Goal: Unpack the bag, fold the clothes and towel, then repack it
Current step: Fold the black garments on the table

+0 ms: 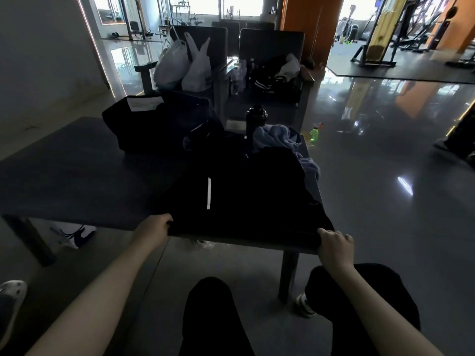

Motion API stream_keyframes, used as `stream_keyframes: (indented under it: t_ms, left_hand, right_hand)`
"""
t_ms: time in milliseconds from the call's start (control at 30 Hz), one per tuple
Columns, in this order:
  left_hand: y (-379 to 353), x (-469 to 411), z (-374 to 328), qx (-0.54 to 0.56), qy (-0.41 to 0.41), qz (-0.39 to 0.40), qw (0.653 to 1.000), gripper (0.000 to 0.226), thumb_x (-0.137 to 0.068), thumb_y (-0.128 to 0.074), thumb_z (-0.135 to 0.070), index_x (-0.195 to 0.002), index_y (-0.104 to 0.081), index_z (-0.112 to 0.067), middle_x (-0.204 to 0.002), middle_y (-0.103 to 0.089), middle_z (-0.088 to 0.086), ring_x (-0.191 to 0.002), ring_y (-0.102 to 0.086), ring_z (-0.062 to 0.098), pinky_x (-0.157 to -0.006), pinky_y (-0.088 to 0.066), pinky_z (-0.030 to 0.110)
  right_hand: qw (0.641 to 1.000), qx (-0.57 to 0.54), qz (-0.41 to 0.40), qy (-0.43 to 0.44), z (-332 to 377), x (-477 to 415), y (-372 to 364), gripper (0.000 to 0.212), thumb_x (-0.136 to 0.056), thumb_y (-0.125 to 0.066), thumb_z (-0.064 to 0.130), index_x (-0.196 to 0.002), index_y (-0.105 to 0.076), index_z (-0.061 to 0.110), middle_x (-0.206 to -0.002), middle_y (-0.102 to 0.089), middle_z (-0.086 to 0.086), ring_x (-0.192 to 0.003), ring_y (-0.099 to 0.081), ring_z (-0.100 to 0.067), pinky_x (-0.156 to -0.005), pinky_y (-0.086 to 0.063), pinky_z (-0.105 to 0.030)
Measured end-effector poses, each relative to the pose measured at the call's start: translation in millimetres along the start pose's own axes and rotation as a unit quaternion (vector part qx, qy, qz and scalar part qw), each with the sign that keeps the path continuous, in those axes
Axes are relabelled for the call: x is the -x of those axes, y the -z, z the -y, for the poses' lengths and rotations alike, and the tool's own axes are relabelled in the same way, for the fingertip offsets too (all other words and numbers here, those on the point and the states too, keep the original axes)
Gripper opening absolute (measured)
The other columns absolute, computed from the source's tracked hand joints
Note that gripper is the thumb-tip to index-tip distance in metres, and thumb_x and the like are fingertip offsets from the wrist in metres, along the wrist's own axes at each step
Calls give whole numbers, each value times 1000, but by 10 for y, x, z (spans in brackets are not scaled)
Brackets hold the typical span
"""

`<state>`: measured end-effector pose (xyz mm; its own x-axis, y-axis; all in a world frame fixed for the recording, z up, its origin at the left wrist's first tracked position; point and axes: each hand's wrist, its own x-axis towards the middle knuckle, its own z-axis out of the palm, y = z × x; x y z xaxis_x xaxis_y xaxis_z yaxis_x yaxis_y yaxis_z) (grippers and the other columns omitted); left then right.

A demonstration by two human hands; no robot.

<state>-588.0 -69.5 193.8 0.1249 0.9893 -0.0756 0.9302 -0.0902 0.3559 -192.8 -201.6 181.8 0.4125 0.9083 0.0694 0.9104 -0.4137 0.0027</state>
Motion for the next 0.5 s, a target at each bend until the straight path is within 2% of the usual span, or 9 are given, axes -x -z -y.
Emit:
stream_keyframes:
  t_ms: [133, 167, 233, 300, 400, 500]
  left_hand:
    - [149, 45, -41, 18, 1, 52, 998, 33, -100, -36, -12, -122, -59, -15, -116, -62, 12, -97, -59, 25, -79, -47, 32]
    - [181, 64, -47, 20, 4, 61, 998, 31, -101, -34, -15, -119, -59, -13, -112, -62, 12, -93, -58, 24, -77, -46, 33]
    - [222, 87, -38, 32, 7, 75, 997, 31, -103, -34, -25, -96, -57, -6, -93, -61, 9, -81, -57, 22, -72, -45, 34]
    - [293, 123, -49, 20, 8, 92, 996, 40, -100, -40, -41, -80, -53, -8, -81, -58, 5, -73, -56, 19, -63, -41, 31]
    - [454, 171, -82, -52, -4, 152, 987, 36, -86, -58, -57, -92, -53, -22, -92, -56, -5, -78, -55, 10, -62, -42, 23]
    - [619, 123, -76, -87, -3, 216, 972, 33, -72, -78, -45, -93, -60, -25, -94, -63, -6, -83, -60, 9, -66, -49, 21]
  right_hand:
    - [995, -60, 76, -19, -77, -82, 120, 18, -85, -43, 7, -93, -55, 19, -92, -59, -1, -88, -57, -22, -94, -37, -40]
    - [992, -74, 103, -23, -100, -107, 148, 20, -85, -41, 8, -95, -56, 18, -91, -56, -1, -83, -55, -21, -90, -40, -39]
    - [983, -102, 153, -26, -141, -146, 199, 19, -83, -39, 9, -89, -56, 17, -91, -56, -1, -79, -55, -20, -80, -45, -35]
    - [976, -119, 180, -28, -165, -178, 247, 17, -83, -40, 13, -85, -56, 16, -92, -58, -3, -81, -58, -22, -73, -48, -33]
    - [969, -141, 201, -23, -189, -237, 362, 20, -85, -44, 17, -91, -63, 11, -89, -61, -5, -77, -60, -22, -68, -50, -31]
    - [953, -147, 266, -9, -187, -292, 559, 22, -87, -51, 15, -96, -67, 2, -81, -60, -5, -68, -55, -18, -56, -45, -25]
